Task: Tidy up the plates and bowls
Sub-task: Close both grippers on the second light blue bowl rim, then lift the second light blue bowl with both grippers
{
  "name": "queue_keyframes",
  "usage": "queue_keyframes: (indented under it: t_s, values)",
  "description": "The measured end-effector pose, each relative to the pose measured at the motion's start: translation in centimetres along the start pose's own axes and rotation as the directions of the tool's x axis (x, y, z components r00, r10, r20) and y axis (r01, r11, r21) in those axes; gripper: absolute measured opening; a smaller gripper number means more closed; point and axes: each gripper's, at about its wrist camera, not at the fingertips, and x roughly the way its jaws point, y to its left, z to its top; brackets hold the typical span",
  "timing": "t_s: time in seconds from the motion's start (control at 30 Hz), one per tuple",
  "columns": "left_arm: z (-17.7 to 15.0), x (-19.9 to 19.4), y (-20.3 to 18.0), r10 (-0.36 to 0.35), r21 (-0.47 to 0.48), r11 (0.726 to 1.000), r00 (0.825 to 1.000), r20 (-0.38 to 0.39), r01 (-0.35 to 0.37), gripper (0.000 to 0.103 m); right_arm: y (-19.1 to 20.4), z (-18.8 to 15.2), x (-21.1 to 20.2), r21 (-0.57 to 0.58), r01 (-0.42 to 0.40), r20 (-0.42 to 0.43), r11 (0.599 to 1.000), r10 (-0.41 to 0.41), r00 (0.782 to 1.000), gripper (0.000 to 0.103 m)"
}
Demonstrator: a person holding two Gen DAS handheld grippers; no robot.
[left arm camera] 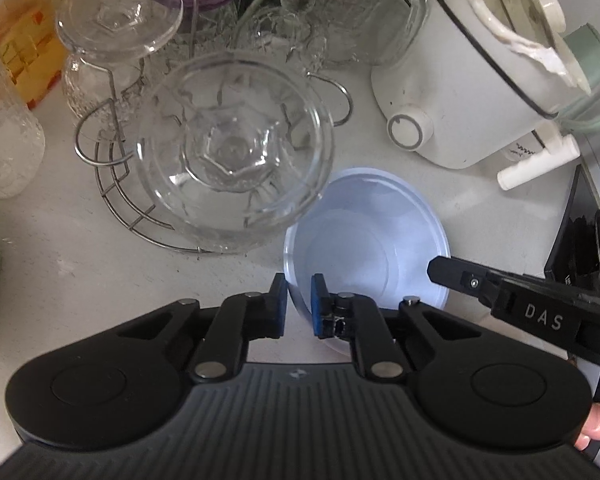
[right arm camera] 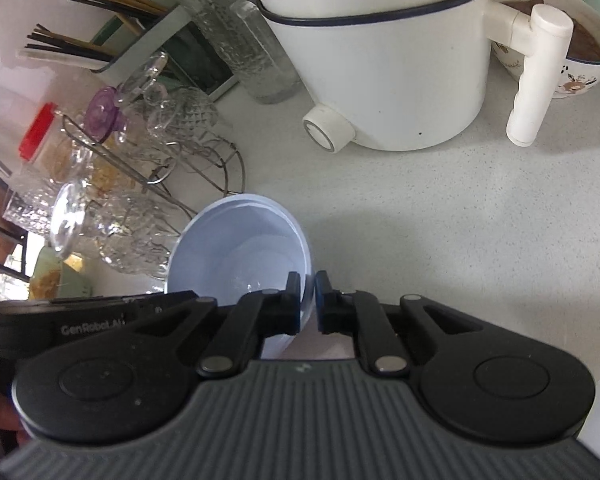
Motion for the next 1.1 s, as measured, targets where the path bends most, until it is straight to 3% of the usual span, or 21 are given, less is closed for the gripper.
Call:
queue_keyframes:
  t_s: [0.6, 1.1]
  values:
    - [-2.0, -8.0, -2.1, -0.064, 0.021, 0.998, 0.991, 0.118, 0.062, 0.015, 0.9, -2.0, -7.2, 0.017, -0.056, 0.099, 0.998, 0.054, 0.994, 0.011]
    - [-4.7, -14.0, -2.7, -0.115, 0.031, 0.993, 0.97, 0.214, 0.111, 0.015, 2.5, -4.7, -13.4, 0.008, -0.124, 0.195, 0.992, 0.12, 0.973, 0.011]
